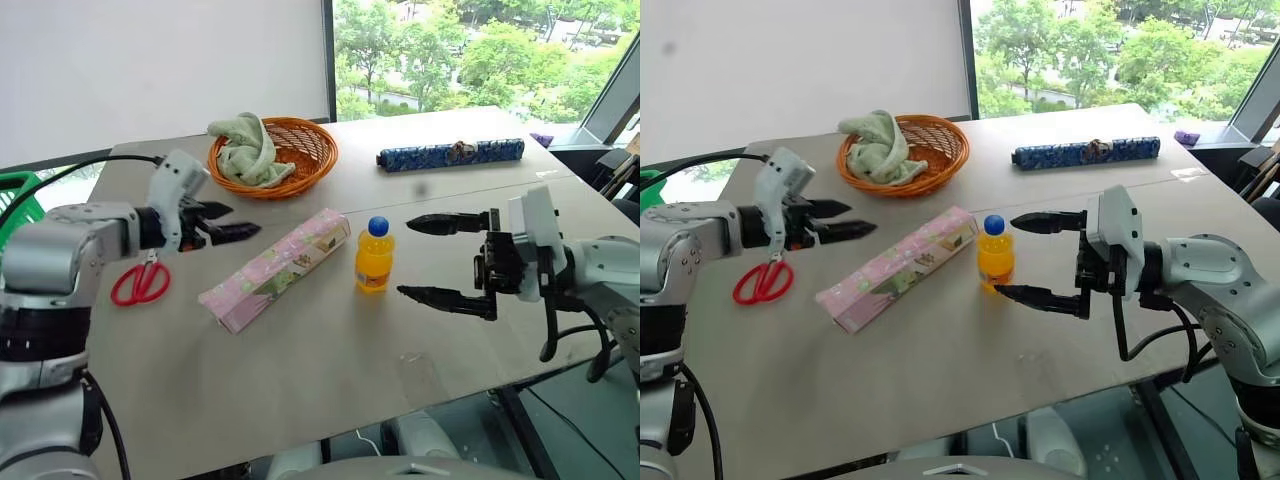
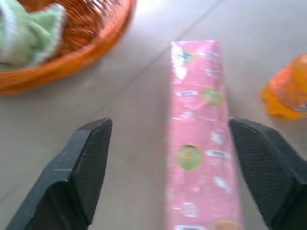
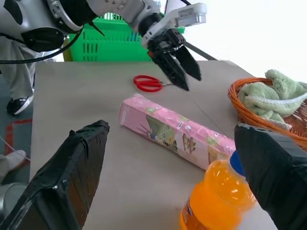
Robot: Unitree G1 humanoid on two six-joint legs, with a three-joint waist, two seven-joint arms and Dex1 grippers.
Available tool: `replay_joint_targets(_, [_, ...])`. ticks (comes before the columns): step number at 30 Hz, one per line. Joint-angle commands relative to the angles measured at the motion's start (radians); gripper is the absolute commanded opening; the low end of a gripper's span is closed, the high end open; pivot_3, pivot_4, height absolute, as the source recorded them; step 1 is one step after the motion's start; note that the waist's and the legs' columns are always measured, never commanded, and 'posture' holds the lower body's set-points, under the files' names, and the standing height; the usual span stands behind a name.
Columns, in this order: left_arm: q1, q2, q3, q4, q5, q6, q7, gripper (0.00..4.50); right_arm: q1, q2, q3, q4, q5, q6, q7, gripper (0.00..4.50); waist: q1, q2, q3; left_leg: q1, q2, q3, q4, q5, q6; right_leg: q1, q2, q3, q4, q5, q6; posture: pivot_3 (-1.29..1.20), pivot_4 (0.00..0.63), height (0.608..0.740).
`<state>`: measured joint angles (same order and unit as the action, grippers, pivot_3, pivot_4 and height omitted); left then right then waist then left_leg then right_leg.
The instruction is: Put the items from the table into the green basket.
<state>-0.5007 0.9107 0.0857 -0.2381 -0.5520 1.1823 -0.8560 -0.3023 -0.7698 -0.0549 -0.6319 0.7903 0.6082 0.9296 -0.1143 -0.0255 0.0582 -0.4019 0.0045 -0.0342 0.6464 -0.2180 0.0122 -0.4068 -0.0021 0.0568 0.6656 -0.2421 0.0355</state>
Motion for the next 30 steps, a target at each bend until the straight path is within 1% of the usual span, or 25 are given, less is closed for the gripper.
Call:
replay_joint_targets(1, [-0.025,-0.023,-0.069,-0.089,0.021,0.070,0.094,4.48,0.011,-0.023,-0.028,-0.028,-0.004,-0.016,0.007,4.50,-0.002,0.000,0.000,0.003,0.000,0.000,0.000,0.000,0.000,0.003,0.000,0.000,0.000,-0.001,-0.001,-0.14,0.000,0.740])
replay_joint_targets(3, [-0.026,-0.024,-0.140,-0.096,0.069,0.071,0.140,4.48,0.022,-0.031,-0.033,-0.030,-0.005,-0.018,0.008,4.50,-0.007,0.000,0.000,0.007,0.000,0.001,0.000,0.000,0.000,0.006,0.001,0.001,-0.001,-0.002,-0.004,-0.15,0.000,0.740])
replay_joint_targets(5, [-0.008,0.004,-0.251,-0.082,0.167,0.002,0.182,4.48,0.033,-0.039,-0.040,-0.033,-0.001,-0.018,0.006,4.50,-0.012,0.000,0.000,0.007,0.000,0.001,0.000,0.000,0.000,0.007,0.001,0.002,-0.001,-0.002,-0.003,-0.16,0.000,0.740])
replay_joint_targets(7, [0.003,-0.001,-0.308,-0.046,0.221,-0.036,0.207,4.48,0.045,-0.044,-0.046,-0.040,0.003,-0.017,0.001,4.50,-0.014,0.001,0.000,0.007,0.000,0.000,-0.001,0.000,0.000,0.006,0.001,0.004,-0.001,0.000,0.000,-0.17,0.000,0.740])
replay_joint_targets(9, [0.008,0.026,-0.387,-0.011,0.311,-0.116,0.218,4.48,0.061,-0.052,-0.051,-0.051,0.004,-0.014,-0.004,4.50,-0.015,0.000,0.000,0.007,0.000,0.000,-0.002,0.000,0.000,0.005,0.001,0.005,-0.002,0.000,0.000,-0.19,0.000,0.740])
replay_joint_targets(12, [0.002,0.025,-0.401,0.014,0.334,-0.136,0.202,4.48,0.087,-0.067,-0.059,-0.065,0.001,-0.014,-0.004,4.50,-0.016,0.001,0.000,0.006,0.000,0.001,-0.003,0.000,0.000,0.004,0.001,0.005,-0.002,0.000,0.000,-0.19,0.000,0.740])
replay_joint_targets(14, [-0.005,0.030,-0.434,0.036,0.381,-0.178,0.194,4.48,0.102,-0.071,-0.063,-0.070,-0.002,-0.016,-0.005,4.50,-0.017,0.001,0.000,0.006,0.000,0.001,-0.003,0.000,0.000,0.004,0.001,0.005,-0.003,0.000,0.000,-0.19,0.000,0.740])
replay_joint_targets(17, [-0.001,-0.028,-0.467,0.129,0.395,-0.220,0.165,4.48,0.106,-0.065,-0.051,-0.069,-0.010,-0.019,-0.011,4.50,-0.017,0.003,-0.002,0.006,0.000,0.001,-0.002,0.000,0.000,0.004,0.001,0.006,-0.003,0.000,0.000,-0.20,0.000,0.740])
replay_joint_targets(18, [0.003,-0.040,-0.487,0.168,0.419,-0.252,0.162,4.48,0.104,-0.063,-0.045,-0.069,-0.012,-0.019,-0.013,4.50,-0.017,0.005,-0.003,0.007,0.000,0.002,-0.002,0.000,0.000,0.005,0.001,0.006,-0.003,-0.001,-0.001,-0.20,0.000,0.740])
replay_joint_targets(20, [0.012,-0.079,-0.476,0.228,0.428,-0.290,0.158,4.48,0.103,-0.063,-0.038,-0.069,-0.020,-0.021,-0.010,4.50,-0.015,0.012,-0.008,0.008,-0.001,0.002,-0.001,0.000,0.000,0.006,0.001,0.006,-0.003,-0.001,-0.002,-0.20,0.000,0.740])
replay_joint_targets(21, [0.015,-0.090,-0.464,0.243,0.430,-0.303,0.152,3.98,0.102,-0.064,-0.039,-0.070,-0.019,-0.019,-0.009,4.50,-0.013,0.015,-0.010,0.010,-0.001,0.003,-0.001,0.000,0.000,0.009,0.000,0.006,-0.003,-0.001,-0.002,-0.21,0.000,0.740])
replay_joint_targets(22, [0.019,-0.093,-0.453,0.252,0.439,-0.327,0.149,3.73,0.100,-0.065,-0.041,-0.070,-0.017,-0.017,-0.008,4.50,-0.013,0.015,-0.010,0.015,-0.002,0.004,-0.002,0.000,0.000,0.013,0.000,0.007,-0.004,-0.002,-0.002,-0.21,0.000,0.740])
replay_joint_targets(23, [0.024,-0.097,-0.431,0.253,0.438,-0.346,0.148,3.38,0.099,-0.067,-0.044,-0.069,-0.015,-0.016,-0.006,4.50,-0.013,0.016,-0.010,0.017,-0.002,0.004,-0.002,0.000,0.000,0.015,0.000,0.007,-0.004,-0.002,-0.002,-0.20,0.000,0.740])
replay_joint_targets(25, [0.037,-0.112,-0.356,0.239,0.392,-0.348,0.128,2.62,0.097,-0.068,-0.046,-0.067,-0.015,-0.016,-0.004,4.50,-0.015,0.018,-0.011,0.023,-0.002,0.004,-0.003,0.000,0.000,0.020,0.000,0.007,-0.004,-0.002,-0.003,-0.20,0.000,0.740])
replay_joint_targets(26, [0.044,-0.114,-0.318,0.239,0.377,-0.340,0.123,2.19,0.096,-0.068,-0.044,-0.065,-0.016,-0.017,-0.003,4.50,-0.015,0.018,-0.011,0.024,-0.001,0.003,-0.004,0.000,0.000,0.021,0.000,0.008,-0.004,-0.002,-0.003,-0.19,0.000,0.740])
replay_joint_targets(27, [0.056,-0.117,-0.263,0.239,0.352,-0.340,0.115,1.86,0.094,-0.066,-0.040,-0.063,-0.019,-0.018,-0.002,4.50,-0.015,0.018,-0.011,0.023,-0.001,0.002,-0.004,0.000,0.000,0.021,0.000,0.007,-0.004,-0.002,-0.003,-0.19,0.000,0.740])
replay_joint_targets(30, [0.095,-0.130,-0.038,0.182,0.191,-0.237,0.064,1.86,0.080,-0.054,-0.023,-0.059,-0.028,-0.024,-0.004,4.50,-0.019,0.016,-0.010,0.022,-0.001,0.002,-0.004,0.000,0.000,0.019,-0.001,0.007,-0.005,-0.002,-0.002,-0.17,0.000,0.740])
